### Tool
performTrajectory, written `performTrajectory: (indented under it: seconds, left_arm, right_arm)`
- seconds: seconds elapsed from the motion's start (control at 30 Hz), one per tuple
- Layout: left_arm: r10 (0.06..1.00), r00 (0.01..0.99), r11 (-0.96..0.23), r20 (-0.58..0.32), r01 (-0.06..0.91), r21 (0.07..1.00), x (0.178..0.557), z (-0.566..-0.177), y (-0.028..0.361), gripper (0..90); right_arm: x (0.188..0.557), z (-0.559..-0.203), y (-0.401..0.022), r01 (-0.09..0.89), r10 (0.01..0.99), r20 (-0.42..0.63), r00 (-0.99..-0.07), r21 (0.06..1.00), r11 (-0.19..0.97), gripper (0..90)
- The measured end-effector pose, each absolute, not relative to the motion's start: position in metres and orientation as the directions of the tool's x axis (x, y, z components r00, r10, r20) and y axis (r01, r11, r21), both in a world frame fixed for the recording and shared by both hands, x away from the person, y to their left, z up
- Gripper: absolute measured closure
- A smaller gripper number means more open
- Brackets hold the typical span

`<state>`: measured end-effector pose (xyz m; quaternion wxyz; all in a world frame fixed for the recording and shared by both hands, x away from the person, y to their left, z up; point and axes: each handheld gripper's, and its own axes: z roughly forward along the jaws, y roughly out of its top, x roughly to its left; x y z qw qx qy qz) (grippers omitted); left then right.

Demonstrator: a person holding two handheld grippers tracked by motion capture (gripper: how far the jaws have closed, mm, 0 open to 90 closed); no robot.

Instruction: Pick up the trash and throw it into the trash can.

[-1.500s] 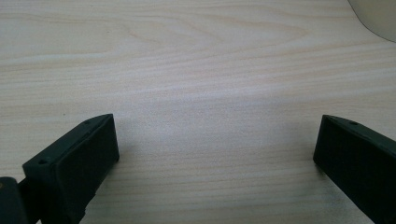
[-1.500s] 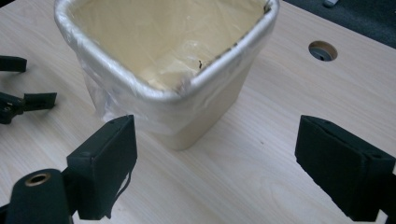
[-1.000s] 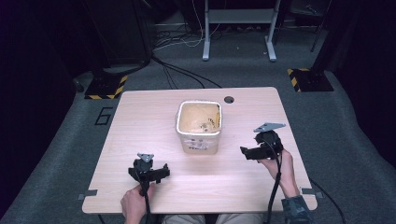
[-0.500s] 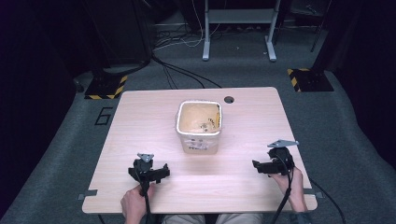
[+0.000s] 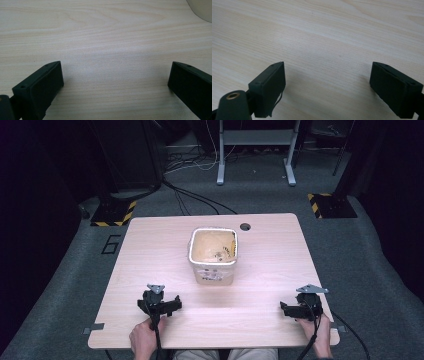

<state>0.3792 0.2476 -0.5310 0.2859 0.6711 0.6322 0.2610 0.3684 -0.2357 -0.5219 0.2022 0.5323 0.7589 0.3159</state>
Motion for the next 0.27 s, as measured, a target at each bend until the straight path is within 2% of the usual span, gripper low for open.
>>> performTrajectory:
  seconds: [0.13, 0.27]
  left_arm:
    - [0.998, 0.064, -0.037, -0.011, 0.699, 0.714, 0.3791, -0.5311, 0.2476, 0.0]
    - [0.998, 0.064, -0.037, -0.012, 0.699, 0.714, 0.3791, -0.5311, 0.2475, 0.0]
  right_arm:
    - [0.3651, -0.5273, -0.2351, 0.638, 0.938, -0.009, -0.346, 0.731, 0.242, 11.0]
    - [0.3653, -0.5284, -0.2351, 0.637, 0.938, -0.001, -0.345, 0.735, 0.235, 10.3]
